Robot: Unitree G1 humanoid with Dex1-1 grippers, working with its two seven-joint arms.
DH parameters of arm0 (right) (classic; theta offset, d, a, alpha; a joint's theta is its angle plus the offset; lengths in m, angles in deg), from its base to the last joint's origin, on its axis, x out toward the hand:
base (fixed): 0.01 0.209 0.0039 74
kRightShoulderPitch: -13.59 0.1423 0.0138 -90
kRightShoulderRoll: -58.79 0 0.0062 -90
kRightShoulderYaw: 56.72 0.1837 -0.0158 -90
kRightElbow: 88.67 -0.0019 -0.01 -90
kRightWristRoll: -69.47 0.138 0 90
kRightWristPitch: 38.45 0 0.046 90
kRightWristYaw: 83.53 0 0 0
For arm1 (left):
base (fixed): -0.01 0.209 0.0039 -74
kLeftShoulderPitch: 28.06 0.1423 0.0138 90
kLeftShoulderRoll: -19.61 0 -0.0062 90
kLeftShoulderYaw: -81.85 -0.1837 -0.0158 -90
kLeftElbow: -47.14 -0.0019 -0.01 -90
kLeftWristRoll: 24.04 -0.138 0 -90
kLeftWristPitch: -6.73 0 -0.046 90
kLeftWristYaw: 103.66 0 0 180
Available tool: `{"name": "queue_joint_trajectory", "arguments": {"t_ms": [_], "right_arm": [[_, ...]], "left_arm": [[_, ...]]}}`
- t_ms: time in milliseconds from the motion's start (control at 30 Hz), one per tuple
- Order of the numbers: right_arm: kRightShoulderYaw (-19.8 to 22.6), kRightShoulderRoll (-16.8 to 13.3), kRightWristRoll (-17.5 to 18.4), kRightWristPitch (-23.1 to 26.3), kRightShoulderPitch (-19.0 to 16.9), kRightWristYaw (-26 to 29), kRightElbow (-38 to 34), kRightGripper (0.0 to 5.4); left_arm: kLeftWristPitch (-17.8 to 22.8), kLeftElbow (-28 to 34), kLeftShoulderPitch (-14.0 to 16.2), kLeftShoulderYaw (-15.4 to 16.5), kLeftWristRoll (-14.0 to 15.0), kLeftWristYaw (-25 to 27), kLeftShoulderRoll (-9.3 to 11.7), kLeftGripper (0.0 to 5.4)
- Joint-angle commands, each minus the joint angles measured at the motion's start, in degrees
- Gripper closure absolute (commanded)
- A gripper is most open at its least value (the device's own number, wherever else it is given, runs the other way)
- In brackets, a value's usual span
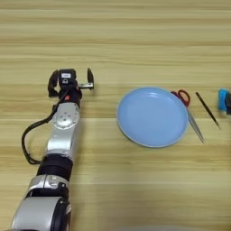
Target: Move the objects on the table
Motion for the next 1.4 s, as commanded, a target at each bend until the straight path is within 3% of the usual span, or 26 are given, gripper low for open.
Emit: {"name": "queue_joint_trajectory", "arguments": {"t_ms": [33,400,667,1067,1400], "right_arm": [[0.34,-0.82,-0.13,0.39,-0.42,-0.08,-3.03,0.03],[1.47,-1.31,0.18,0.57,-0.35,-0.27,-5.12,0.03],[2.3,-0.95,2.02,-1.19,1.25,0.76,-1.55,0.03],[2.95,-0.73,5.65,-3.63,3.05,3.32,2.56,1.78],[2.08,-0.62,5.82,-3.7,3.72,3.49,-1.38,2.15]], "left_arm": [[0.04,0.08,-0.57,-0.14,-0.44,-0.11,0.03,0.0],[-0.01,0.03,-0.61,-0.15,-0.44,-0.11,0.03,0.0],[-0.03,0.17,-0.54,-0.21,-0.48,-0.18,-0.06,0.0],[0.0,0.39,-0.4,-0.23,-0.46,-0.15,-0.05,0.0],[0.14,0.74,-0.21,-0.33,-0.53,-0.03,0.01,0.0]]}}
